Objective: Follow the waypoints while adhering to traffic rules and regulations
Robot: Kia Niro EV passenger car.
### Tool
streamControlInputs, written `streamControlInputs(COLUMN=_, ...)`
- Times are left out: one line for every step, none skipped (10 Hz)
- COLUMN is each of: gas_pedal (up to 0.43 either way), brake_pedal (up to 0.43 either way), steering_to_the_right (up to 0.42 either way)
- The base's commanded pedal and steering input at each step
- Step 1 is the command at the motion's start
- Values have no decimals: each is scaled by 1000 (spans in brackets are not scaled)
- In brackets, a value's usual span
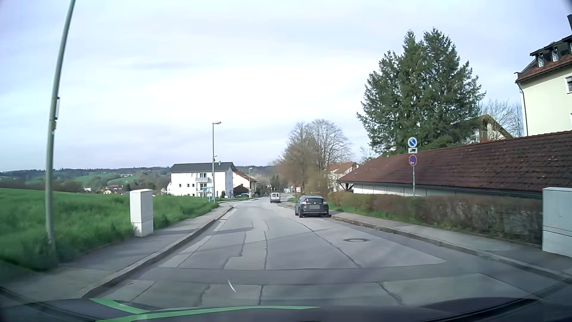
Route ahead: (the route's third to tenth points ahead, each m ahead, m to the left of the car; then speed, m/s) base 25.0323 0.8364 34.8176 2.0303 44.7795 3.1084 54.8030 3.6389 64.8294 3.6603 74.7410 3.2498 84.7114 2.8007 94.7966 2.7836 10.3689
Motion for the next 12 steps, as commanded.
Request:
streamControlInputs(gas_pedal=47, brake_pedal=0, steering_to_the_right=-41)
streamControlInputs(gas_pedal=47, brake_pedal=0, steering_to_the_right=-40)
streamControlInputs(gas_pedal=47, brake_pedal=0, steering_to_the_right=-39)
streamControlInputs(gas_pedal=47, brake_pedal=0, steering_to_the_right=-38)
streamControlInputs(gas_pedal=47, brake_pedal=0, steering_to_the_right=-36)
streamControlInputs(gas_pedal=47, brake_pedal=0, steering_to_the_right=-35)
streamControlInputs(gas_pedal=47, brake_pedal=0, steering_to_the_right=-32)
streamControlInputs(gas_pedal=47, brake_pedal=0, steering_to_the_right=-31)
streamControlInputs(gas_pedal=47, brake_pedal=0, steering_to_the_right=-27)
streamControlInputs(gas_pedal=47, brake_pedal=0, steering_to_the_right=-20)
streamControlInputs(gas_pedal=47, brake_pedal=0, steering_to_the_right=-19)
streamControlInputs(gas_pedal=47, brake_pedal=0, steering_to_the_right=-18)
